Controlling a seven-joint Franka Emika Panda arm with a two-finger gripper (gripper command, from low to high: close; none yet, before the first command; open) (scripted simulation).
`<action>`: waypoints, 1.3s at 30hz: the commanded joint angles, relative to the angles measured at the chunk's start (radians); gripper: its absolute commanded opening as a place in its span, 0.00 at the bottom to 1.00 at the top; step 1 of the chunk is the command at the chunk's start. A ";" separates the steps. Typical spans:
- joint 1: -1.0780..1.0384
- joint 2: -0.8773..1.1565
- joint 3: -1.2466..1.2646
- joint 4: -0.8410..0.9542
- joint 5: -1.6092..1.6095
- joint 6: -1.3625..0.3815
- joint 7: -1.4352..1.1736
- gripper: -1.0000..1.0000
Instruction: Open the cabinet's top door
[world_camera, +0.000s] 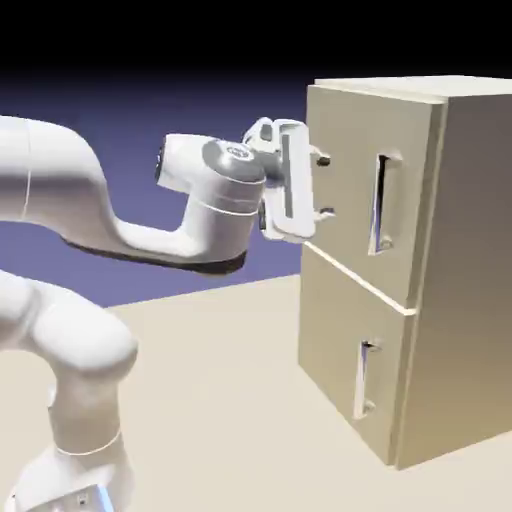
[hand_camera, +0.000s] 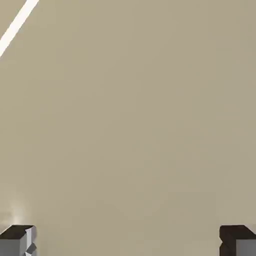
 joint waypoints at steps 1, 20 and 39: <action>0.010 -0.008 -0.014 0.004 -0.044 -0.001 -0.016 0.50; 0.192 -0.152 -0.267 0.077 -0.829 -0.019 -0.303 0.50; -0.033 -0.124 -0.016 -0.102 -0.548 -0.253 -0.352 0.00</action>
